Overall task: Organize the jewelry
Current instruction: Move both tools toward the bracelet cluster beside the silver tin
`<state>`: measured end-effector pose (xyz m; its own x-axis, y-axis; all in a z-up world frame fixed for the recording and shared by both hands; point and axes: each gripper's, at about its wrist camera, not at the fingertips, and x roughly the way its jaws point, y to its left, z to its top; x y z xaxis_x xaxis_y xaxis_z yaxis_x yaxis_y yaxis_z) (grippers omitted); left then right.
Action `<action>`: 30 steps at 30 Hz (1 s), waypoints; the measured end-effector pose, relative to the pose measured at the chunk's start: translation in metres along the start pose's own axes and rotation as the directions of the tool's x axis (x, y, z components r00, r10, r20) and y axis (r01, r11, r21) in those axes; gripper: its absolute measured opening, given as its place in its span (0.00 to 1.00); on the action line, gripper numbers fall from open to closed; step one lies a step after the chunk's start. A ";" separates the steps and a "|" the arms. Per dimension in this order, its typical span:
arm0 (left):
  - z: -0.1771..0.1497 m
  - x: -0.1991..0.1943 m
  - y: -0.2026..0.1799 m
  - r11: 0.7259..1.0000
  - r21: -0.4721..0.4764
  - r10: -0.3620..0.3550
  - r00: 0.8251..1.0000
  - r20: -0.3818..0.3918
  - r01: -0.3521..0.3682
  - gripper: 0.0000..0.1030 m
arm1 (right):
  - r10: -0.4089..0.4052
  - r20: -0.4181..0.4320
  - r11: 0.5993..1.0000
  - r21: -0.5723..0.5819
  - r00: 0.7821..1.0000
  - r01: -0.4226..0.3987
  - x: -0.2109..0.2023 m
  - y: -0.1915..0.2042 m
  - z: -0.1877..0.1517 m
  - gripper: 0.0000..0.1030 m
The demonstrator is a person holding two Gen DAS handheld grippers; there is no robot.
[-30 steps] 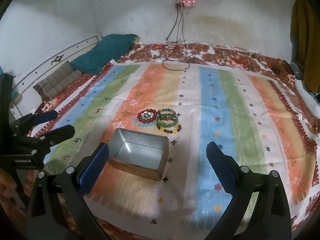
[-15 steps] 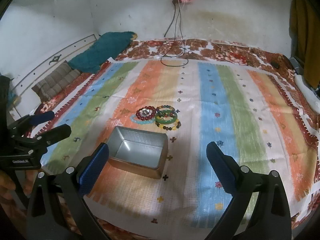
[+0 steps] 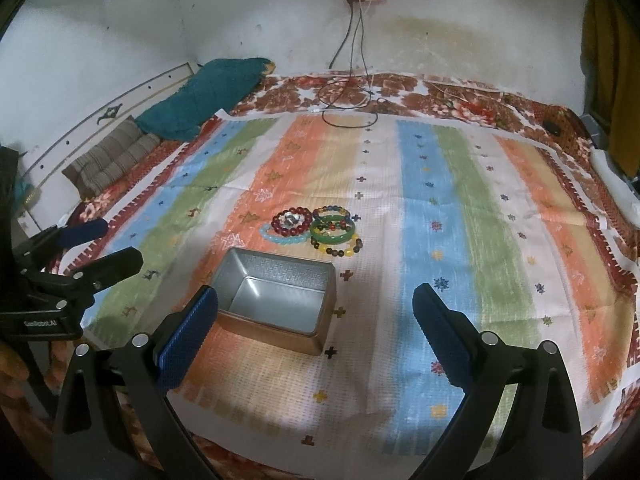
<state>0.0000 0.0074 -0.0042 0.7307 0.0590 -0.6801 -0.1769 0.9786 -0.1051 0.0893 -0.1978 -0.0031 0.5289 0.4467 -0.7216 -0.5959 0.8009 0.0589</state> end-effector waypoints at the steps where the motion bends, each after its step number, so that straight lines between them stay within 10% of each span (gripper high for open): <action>1: -0.001 0.000 0.000 1.000 -0.003 0.004 1.000 -0.002 -0.004 0.95 | 0.001 0.000 1.000 0.001 1.000 -0.001 0.000 -0.001 0.001 0.96; 30: 0.004 0.016 0.001 0.999 0.011 0.034 0.998 -0.060 -0.034 0.95 | -0.024 -0.039 0.999 0.026 0.999 0.025 0.020 -0.008 0.010 0.96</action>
<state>0.0145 0.0103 -0.0125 0.6833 0.0806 -0.7256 -0.1942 0.9781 -0.0742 0.1108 -0.1918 -0.0107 0.5188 0.4113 -0.7494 -0.5665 0.8220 0.0590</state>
